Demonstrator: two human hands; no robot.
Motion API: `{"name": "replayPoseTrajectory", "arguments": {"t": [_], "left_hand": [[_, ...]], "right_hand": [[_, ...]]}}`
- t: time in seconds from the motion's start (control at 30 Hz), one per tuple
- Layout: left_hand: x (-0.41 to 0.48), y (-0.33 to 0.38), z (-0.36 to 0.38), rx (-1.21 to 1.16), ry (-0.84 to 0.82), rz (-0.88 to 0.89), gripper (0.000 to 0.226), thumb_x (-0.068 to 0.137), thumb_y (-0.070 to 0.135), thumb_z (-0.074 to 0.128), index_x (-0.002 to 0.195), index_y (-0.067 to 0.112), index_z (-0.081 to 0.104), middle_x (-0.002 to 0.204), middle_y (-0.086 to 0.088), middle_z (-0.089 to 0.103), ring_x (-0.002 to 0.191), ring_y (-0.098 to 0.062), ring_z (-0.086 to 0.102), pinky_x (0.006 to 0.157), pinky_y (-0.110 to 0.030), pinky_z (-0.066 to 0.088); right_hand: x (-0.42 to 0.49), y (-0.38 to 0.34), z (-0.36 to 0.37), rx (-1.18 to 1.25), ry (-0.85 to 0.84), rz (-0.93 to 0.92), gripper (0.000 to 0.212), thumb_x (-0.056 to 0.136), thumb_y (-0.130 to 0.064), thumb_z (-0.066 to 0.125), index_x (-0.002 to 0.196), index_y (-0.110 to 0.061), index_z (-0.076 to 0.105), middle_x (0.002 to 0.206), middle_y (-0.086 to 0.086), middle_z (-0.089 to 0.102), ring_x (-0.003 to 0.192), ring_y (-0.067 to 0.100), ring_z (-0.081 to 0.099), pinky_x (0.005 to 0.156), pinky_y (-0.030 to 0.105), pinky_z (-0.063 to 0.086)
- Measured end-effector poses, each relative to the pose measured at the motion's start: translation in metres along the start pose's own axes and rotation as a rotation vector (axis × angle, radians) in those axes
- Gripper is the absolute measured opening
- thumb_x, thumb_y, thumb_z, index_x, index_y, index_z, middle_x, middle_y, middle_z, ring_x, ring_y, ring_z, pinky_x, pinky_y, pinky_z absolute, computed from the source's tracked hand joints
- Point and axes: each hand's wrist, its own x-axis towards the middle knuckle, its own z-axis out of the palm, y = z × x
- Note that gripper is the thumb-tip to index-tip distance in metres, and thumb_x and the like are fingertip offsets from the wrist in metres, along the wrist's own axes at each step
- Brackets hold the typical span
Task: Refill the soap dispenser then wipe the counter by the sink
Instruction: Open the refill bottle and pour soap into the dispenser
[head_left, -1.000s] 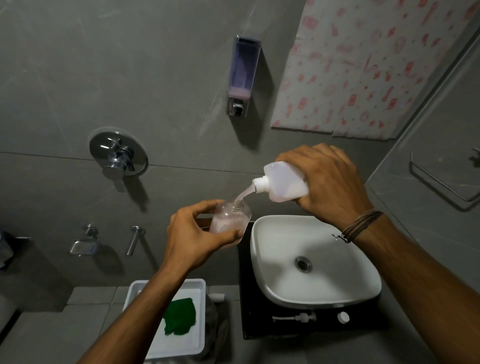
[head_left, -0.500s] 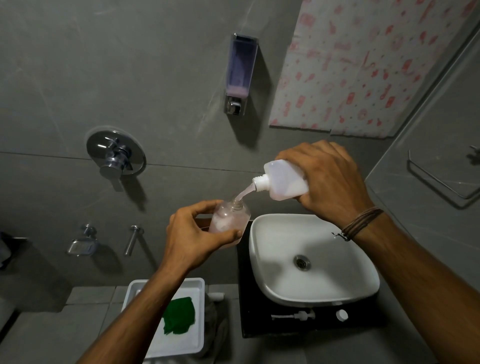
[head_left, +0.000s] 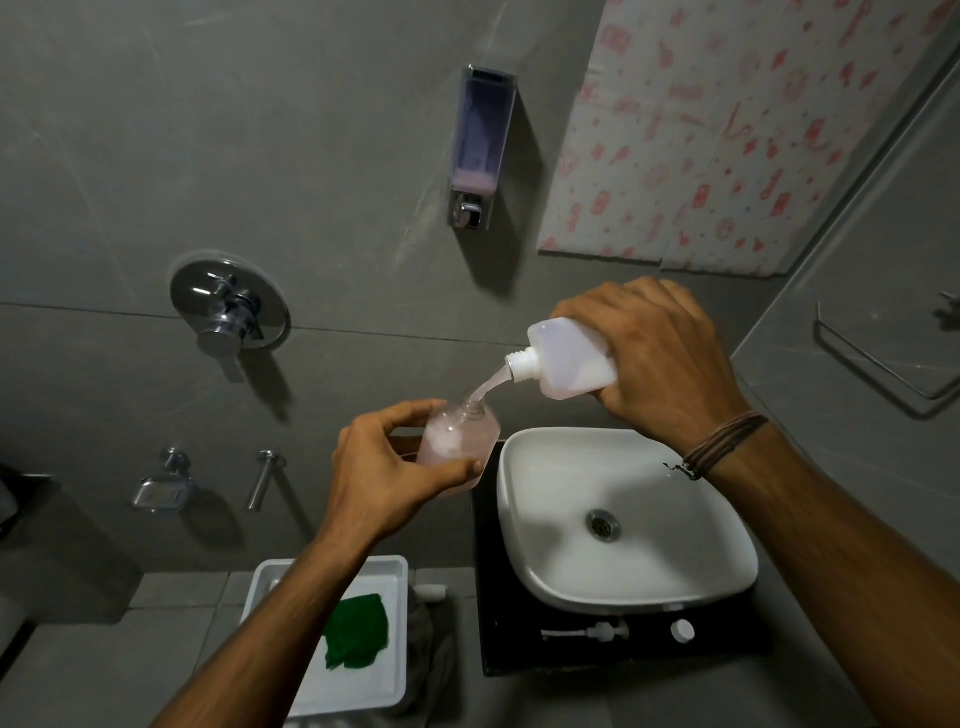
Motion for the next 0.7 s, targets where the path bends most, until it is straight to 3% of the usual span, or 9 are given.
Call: {"name": "replayPoseTrajectory", "arguments": {"t": [0.17,0.47,0.6,0.7], "left_hand": [[0.0010,-0.0041,0.0001,-0.002,-0.002,-0.006,0.072,0.047,0.054,0.097,0.115,0.037,0.081,0.105,0.022,0.081,0.099,-0.002,0.077,0.081,-0.029,0.067],[0.0011,0.0003,-0.0001,-0.004,-0.006,0.024,0.059,0.045,0.062,0.090,0.101,0.057,0.072,0.101,0.032,0.076,0.098,0.004,0.073,0.076,-0.019,0.061],[0.0021,-0.0011,-0.0001,-0.007,-0.006,0.026,0.061,0.044,0.063,0.089,0.102,0.055,0.072,0.102,0.032,0.075,0.098,0.007,0.071,0.076,-0.017,0.061],[0.0025,-0.0044,0.0008,-0.005,-0.013,0.030,0.064,0.050,0.050,0.099,0.109,0.048,0.076,0.106,0.025,0.078,0.101,-0.002,0.074,0.080,-0.025,0.063]], "right_hand": [[0.0013,-0.0005,-0.0001,-0.020,0.001,0.001,0.065,0.064,-0.026,0.091,0.124,-0.027,0.065,0.116,0.002,0.072,0.106,0.031,0.064,0.095,0.047,0.050],[0.0026,0.0002,0.0008,-0.028,0.007,-0.009,0.065,0.063,-0.022,0.092,0.122,-0.027,0.066,0.115,0.003,0.072,0.105,0.032,0.064,0.094,0.049,0.051],[0.0029,0.0002,0.0011,-0.035,0.000,-0.010,0.066,0.063,-0.023,0.093,0.123,-0.026,0.065,0.115,0.003,0.072,0.106,0.032,0.064,0.095,0.050,0.050],[0.0037,0.0003,0.0005,-0.037,-0.003,-0.011,0.066,0.064,-0.024,0.092,0.125,-0.027,0.065,0.117,0.002,0.071,0.107,0.031,0.063,0.096,0.049,0.050]]}}
